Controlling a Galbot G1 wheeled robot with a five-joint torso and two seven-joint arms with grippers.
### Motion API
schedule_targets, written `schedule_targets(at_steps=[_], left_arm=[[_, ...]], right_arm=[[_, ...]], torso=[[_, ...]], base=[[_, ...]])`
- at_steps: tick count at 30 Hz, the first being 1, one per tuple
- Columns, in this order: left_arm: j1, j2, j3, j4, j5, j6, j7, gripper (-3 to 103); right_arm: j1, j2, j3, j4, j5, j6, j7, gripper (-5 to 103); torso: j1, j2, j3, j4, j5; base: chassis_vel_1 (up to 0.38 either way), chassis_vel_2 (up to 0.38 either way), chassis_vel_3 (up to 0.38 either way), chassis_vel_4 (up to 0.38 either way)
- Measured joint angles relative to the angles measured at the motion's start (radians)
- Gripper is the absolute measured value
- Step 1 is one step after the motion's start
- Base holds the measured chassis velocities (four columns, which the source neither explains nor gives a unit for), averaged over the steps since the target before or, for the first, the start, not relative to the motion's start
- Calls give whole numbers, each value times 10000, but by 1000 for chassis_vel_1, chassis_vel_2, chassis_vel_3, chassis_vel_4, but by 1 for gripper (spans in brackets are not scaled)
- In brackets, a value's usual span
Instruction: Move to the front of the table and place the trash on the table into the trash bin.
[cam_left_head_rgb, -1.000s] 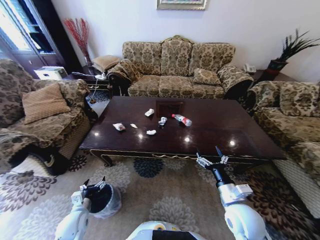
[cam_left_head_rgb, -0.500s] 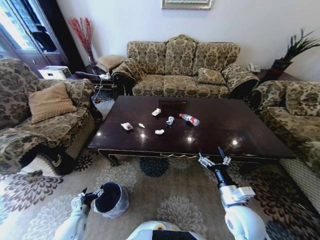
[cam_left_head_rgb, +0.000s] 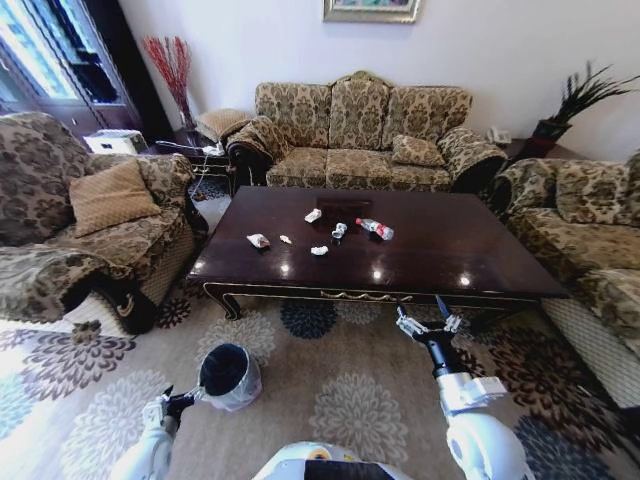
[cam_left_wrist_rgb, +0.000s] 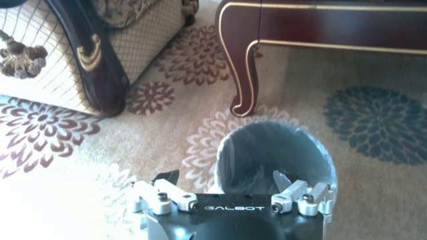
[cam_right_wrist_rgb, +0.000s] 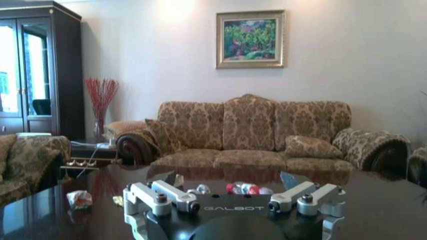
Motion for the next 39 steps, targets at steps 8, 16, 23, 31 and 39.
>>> schedule_targets(at_steps=[8, 16, 23, 31, 39], left_arm=[[-248, 410, 168, 675, 10, 173, 149, 97], [-309, 675, 382, 931, 151, 428, 209, 97], [-718, 1195, 911, 1521, 262, 985, 915, 98], [-1669, 1625, 1668, 2644, 227, 931, 1582, 97], [-2935, 1839, 2335, 3454, -333, 1001, 1457, 97]], right_arm=[[-19, 42, 8, -156, -15, 134, -46, 100], [259, 68, -117, -768, 141, 346, 46, 100], [195, -25, -163, -970, 169, 424, -115, 100], [99, 30, -140, -1092, 79, 389, -165, 100], [-63, 147, -40, -1115, -89, 343, -128, 100]], torso=[[18, -6, 7, -1, 1], [10, -6, 5, 3, 3], [11, -5, 4, 1, -6], [10, -4, 4, -4, 2], [11, -4, 5, 0, -1]], base=[[-1, 57, -8, -57], [153, 151, -153, -148], [156, 147, -150, -130], [-3, -15, 1, 14], [0, 0, 0, 0]])
